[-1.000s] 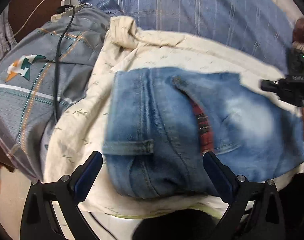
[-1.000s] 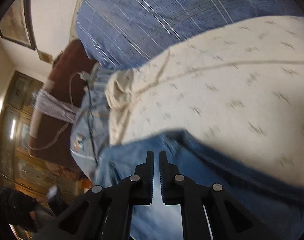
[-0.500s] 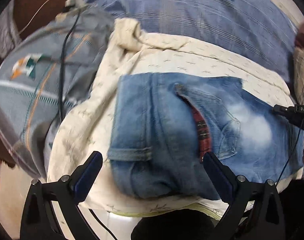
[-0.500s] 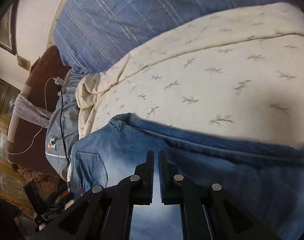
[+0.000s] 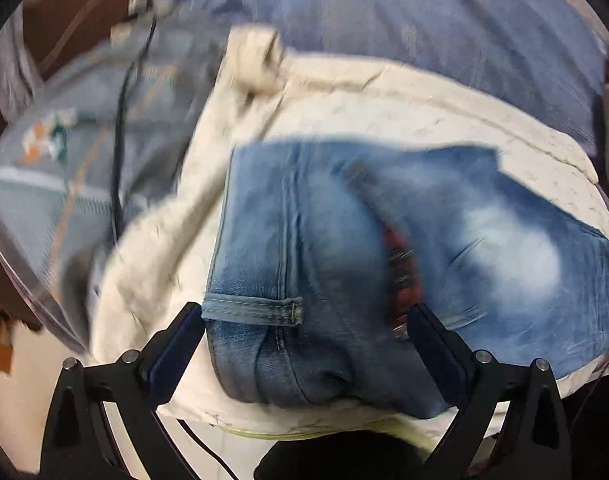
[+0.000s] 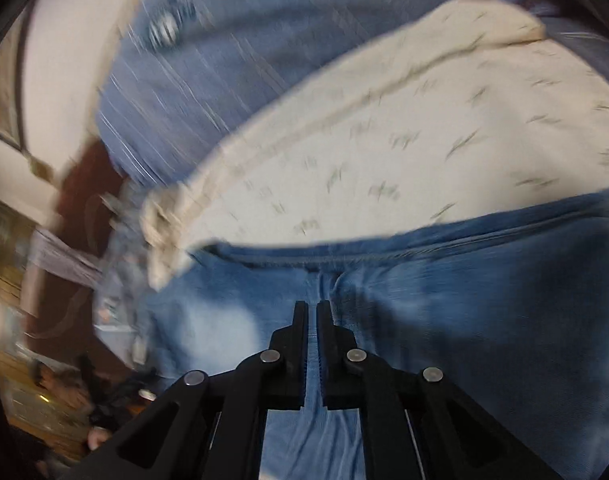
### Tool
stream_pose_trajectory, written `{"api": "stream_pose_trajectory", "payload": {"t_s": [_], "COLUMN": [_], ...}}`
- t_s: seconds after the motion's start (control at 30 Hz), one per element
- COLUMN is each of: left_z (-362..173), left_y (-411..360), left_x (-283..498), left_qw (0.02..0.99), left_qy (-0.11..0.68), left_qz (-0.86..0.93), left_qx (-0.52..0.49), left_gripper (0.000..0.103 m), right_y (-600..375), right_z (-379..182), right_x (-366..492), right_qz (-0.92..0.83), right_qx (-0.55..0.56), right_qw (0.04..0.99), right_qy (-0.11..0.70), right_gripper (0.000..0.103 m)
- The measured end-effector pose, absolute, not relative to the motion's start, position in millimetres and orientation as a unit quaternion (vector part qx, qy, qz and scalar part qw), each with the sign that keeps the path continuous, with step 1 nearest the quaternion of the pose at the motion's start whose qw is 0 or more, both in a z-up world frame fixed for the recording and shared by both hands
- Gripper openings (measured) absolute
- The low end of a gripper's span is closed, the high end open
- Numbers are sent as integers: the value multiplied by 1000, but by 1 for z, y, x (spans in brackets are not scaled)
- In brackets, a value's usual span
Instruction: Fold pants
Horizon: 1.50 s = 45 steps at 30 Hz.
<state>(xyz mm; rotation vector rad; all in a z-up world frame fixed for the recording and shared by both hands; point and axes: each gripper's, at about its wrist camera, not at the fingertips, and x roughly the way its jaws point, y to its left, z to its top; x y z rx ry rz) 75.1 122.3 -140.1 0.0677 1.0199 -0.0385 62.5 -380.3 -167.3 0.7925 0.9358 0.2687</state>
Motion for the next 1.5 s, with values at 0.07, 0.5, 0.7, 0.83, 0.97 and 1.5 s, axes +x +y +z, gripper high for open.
{"api": "stream_pose_trajectory", "payload": {"t_s": [0.07,0.5,0.7,0.83,0.97,1.5], "left_z": [-123,-107,-104,-106,-120,-204], "left_y": [103,-70,-159,-202,-240,-275], "left_x": [73,49,48,53,65,95], "left_qw": [884,871,841,829,813,780], "left_qy": [462,408,389,383,378,503], "left_qz": [-35,-219,-309,-337,-359,-301], "left_qx": [51,164,213,229,260,219], "left_gripper": [101,101,101,101,101,103], "right_y": [-401,-509,-508,-504,-508,-492], "right_z": [-157,-175,-194,-208,-221,-236], "right_x": [42,-104,-104,-90,-79,-42], "right_qz": [117,74,82,74,72,130], "right_qx": [385,498,517,509,508,481], "right_qw": [817,805,791,788,784,776], "right_qy": [413,313,316,339,351,386], "right_gripper": [6,84,84,84,84,49]}}
